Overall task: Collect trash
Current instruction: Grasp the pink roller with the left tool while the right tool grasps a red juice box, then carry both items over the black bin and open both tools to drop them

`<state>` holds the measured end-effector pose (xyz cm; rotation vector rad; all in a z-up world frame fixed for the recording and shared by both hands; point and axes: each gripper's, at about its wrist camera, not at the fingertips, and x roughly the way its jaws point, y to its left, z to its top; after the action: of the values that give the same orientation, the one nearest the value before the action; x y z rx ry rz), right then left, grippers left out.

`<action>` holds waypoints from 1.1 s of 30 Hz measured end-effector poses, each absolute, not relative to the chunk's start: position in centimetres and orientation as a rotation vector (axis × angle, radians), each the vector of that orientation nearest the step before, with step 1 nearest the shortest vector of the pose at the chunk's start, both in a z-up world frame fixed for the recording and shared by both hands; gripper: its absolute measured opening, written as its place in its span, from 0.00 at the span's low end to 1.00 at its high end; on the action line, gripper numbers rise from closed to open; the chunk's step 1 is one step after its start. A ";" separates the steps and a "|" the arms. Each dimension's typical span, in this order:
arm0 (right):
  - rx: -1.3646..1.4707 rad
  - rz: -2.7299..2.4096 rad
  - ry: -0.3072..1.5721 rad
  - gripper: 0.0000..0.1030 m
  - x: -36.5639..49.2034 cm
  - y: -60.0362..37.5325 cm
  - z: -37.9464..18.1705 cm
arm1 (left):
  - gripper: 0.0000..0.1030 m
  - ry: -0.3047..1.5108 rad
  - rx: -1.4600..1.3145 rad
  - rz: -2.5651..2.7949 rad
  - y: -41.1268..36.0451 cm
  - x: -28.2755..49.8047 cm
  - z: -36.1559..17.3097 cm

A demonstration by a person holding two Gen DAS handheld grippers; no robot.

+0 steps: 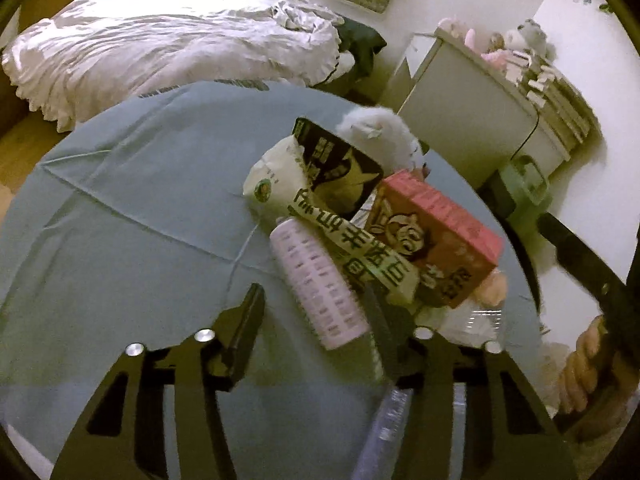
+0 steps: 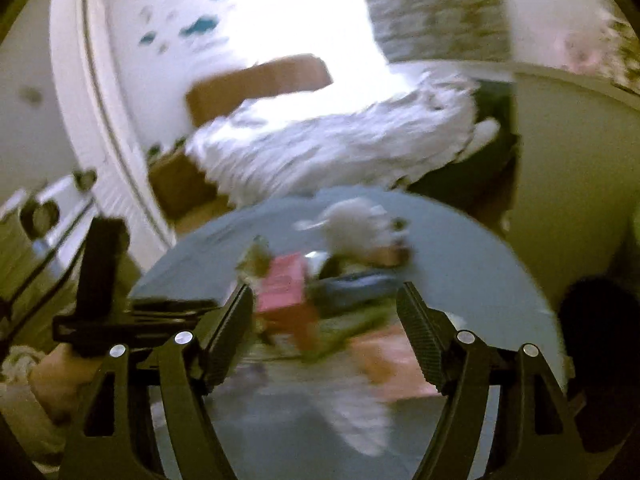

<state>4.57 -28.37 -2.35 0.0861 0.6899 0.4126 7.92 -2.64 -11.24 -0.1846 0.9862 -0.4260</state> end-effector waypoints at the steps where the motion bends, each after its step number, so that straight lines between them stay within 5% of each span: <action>1: 0.057 0.417 0.724 0.71 5.3 -26.9 -2.7 | 0.48 0.978 -0.184 -0.435 -2.7 8.1 -11.3; 4: -0.008 0.418 0.789 0.71 6.9 -23.8 -3.7 | 0.42 0.968 -0.172 -0.454 -2.4 8.3 -11.4; 6: -0.056 0.398 0.826 0.46 7.6 -22.5 -4.3 | 0.36 0.969 -0.188 -0.482 -2.0 8.3 -11.6; 8: -0.081 0.389 0.863 0.33 7.9 -21.9 -5.2 | 0.34 0.965 -0.191 -0.496 -1.9 8.1 -11.6; 24: 0.273 0.300 0.667 0.32 1.8 -38.3 -0.2 | 0.29 0.852 -0.276 -0.623 -0.7 5.1 -5.0; 33: 0.433 -0.062 0.582 0.32 -0.6 -53.8 -1.6 | 0.29 0.819 -0.197 -0.887 -15.2 6.9 -1.5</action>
<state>-0.57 -53.75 -1.59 0.4330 0.5819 -0.0625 6.87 -15.20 -1.54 -0.1967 0.8190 -0.8869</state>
